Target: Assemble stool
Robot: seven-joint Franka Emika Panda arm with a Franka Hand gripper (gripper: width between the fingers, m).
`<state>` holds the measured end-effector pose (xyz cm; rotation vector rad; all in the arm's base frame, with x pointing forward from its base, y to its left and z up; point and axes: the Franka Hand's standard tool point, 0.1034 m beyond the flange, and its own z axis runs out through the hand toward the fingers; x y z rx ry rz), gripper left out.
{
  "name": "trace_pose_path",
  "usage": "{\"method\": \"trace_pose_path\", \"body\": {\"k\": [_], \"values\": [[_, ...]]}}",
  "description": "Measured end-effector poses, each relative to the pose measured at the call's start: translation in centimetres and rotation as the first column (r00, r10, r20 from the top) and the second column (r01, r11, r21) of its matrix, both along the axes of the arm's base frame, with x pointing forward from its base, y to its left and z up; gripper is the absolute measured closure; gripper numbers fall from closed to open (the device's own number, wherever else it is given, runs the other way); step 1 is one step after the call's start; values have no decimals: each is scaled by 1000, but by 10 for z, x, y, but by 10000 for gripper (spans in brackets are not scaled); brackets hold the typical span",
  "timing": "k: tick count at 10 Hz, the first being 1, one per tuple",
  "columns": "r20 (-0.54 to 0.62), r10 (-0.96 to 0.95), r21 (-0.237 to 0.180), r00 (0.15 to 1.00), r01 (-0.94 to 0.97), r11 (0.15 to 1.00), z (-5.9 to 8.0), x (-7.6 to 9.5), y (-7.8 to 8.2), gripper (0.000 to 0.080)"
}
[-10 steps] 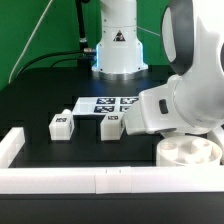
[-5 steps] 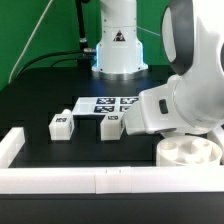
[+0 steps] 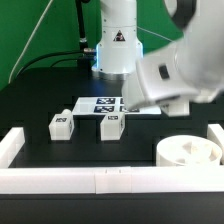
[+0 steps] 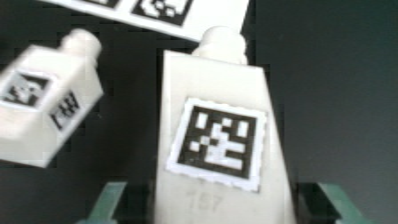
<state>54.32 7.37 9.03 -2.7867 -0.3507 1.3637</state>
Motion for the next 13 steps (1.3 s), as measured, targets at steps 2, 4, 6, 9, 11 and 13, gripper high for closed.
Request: {"method": "trace_pose_path", "body": {"k": [2, 4, 6, 9, 11, 13], "values": [[12, 1, 3, 1000, -1, 1000, -7, 1, 2, 475], [47, 3, 7, 999, -3, 1000, -7, 8, 3, 475], [92, 22, 31, 995, -25, 999, 16, 27, 10, 475], [366, 32, 84, 930, -67, 994, 52, 63, 14, 475], [511, 13, 91, 859, -70, 993, 55, 70, 10, 475], [634, 20, 100, 773, -107, 989, 56, 87, 11, 475]]}}
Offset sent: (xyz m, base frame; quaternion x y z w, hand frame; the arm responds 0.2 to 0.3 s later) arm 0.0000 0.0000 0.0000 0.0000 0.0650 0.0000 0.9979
